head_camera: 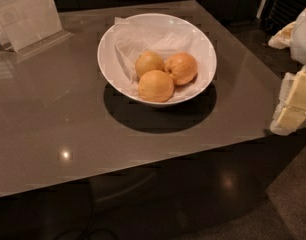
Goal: Pick orange from white bowl
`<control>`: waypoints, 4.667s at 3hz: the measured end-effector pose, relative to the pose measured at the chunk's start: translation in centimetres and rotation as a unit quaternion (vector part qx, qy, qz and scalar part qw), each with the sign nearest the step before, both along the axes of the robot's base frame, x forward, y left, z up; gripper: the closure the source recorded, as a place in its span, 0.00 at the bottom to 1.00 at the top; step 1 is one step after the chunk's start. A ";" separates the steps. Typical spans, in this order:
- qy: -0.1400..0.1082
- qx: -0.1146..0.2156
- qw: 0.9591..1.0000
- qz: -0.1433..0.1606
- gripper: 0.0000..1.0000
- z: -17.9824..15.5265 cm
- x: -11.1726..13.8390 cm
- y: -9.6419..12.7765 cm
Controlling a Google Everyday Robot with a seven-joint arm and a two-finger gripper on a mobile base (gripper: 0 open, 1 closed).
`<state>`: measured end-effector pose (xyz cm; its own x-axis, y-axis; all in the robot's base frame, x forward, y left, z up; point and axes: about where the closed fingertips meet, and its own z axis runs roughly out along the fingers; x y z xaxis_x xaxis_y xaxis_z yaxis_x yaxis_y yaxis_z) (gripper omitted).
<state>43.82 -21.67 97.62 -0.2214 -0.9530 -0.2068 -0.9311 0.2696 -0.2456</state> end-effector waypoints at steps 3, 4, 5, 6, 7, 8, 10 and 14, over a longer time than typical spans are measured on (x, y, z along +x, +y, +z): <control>-0.034 0.080 0.991 0.100 0.00 1.5 7.4 3.8; -0.039 0.119 0.982 0.142 0.00 1.5 12.1 6.7; -0.039 0.119 0.982 0.142 0.00 1.5 12.1 6.7; -0.028 0.135 0.978 0.155 0.00 -0.2 14.0 8.8; -0.002 0.144 0.973 0.182 0.00 -2.5 15.9 11.8; -0.003 0.145 0.972 0.182 0.19 -2.6 16.1 12.0; 0.003 0.150 0.971 0.186 0.22 -3.4 16.5 12.5; 0.072 0.175 0.959 0.209 0.12 -8.4 17.9 15.0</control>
Offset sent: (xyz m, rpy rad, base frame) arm 0.0738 0.0259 0.0168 0.1714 -0.0622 0.2066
